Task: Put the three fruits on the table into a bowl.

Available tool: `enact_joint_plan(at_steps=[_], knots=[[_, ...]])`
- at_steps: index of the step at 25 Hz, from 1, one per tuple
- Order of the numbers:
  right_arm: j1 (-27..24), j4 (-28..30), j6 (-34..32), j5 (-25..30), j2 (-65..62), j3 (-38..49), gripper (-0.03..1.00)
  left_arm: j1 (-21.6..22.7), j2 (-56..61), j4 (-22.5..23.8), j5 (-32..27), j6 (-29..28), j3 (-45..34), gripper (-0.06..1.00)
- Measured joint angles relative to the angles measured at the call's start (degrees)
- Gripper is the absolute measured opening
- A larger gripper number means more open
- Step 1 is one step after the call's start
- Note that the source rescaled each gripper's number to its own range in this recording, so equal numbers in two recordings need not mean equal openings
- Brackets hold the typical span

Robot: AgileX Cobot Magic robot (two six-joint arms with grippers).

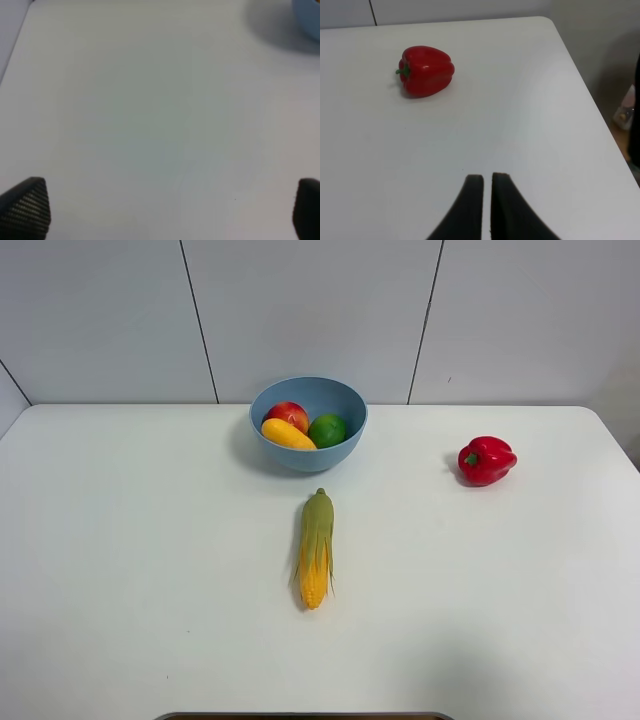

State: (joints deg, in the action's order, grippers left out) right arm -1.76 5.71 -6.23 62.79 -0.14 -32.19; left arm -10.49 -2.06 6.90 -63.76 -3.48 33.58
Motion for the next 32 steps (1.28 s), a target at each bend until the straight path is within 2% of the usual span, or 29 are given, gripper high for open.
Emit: enact_joint_plan(at_steps=[11, 23, 32], knots=[[0.0, 0.0, 0.0, 0.0, 0.0, 0.0, 0.00, 0.0, 2.3, -2.4, 0.2, -0.4, -7.8, 1.00], [0.0, 0.0, 0.0, 0.0, 0.0, 0.0, 0.00, 0.1, 2.3, -2.6, 1.4, -0.5, -8.2, 1.00], [0.0, 0.0, 0.0, 0.0, 0.0, 0.0, 0.00, 8.2, 2.3, -2.6, 1.4, -0.5, -8.2, 1.00]])
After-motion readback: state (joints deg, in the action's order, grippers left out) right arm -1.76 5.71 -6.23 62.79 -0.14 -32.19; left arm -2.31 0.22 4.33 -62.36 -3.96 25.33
